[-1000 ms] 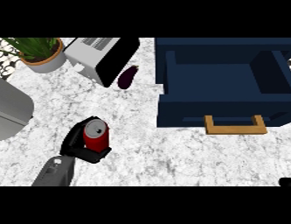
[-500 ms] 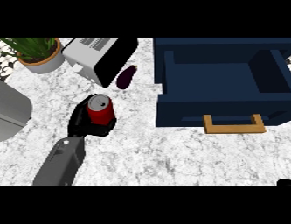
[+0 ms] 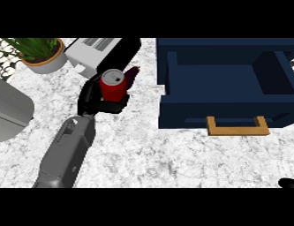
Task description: Pick up the can, place it into the drawer and close the drawer
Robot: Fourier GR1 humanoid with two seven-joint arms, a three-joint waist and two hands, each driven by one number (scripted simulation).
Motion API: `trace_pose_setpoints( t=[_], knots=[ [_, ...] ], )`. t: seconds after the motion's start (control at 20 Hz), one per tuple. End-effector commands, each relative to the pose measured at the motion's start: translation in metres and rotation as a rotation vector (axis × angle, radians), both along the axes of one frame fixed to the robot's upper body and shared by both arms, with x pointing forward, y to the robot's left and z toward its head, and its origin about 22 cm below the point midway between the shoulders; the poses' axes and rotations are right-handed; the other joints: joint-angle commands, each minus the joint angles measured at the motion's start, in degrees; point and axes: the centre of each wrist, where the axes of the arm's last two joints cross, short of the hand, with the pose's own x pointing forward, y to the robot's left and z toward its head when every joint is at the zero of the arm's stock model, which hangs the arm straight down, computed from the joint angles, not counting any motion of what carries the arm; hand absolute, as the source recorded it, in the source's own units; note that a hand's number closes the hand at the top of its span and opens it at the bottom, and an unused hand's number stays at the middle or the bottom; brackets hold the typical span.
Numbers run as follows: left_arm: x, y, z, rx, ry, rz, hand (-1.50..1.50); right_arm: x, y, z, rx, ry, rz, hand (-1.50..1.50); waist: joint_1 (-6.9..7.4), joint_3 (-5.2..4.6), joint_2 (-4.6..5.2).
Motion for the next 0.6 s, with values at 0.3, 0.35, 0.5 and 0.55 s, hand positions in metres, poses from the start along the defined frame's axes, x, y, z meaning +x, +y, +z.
trace_pose_setpoints(
  t=[0.3, 0.35, 0.5, 0.55],
  knots=[
    [0.029, -0.06, 0.132, 0.005, -0.048, -0.094, 1.5, 0.003, 0.013, 0.001, -0.01, -0.002, -0.001, -1.5, 0.5, 0.03, -0.2],
    [0.035, -0.067, 0.132, -0.002, -0.035, -0.076, 1.5, -0.006, 0.01, 0.009, -0.004, 0.005, 0.007, -1.5, -0.35, 0.0, 0.0],
    [0.043, -0.09, 0.178, 0.002, -0.054, -0.085, 1.5, -0.004, -0.002, 0.012, 0.003, -0.011, 0.007, -1.5, -0.61, 0.03, 0.06],
    [0.032, -0.09, 0.161, 0.025, -0.083, -0.086, 1.5, -0.004, -0.012, 0.006, -0.023, 0.006, -0.015, -1.5, -0.35, 0.02, 0.04]
  ],
)
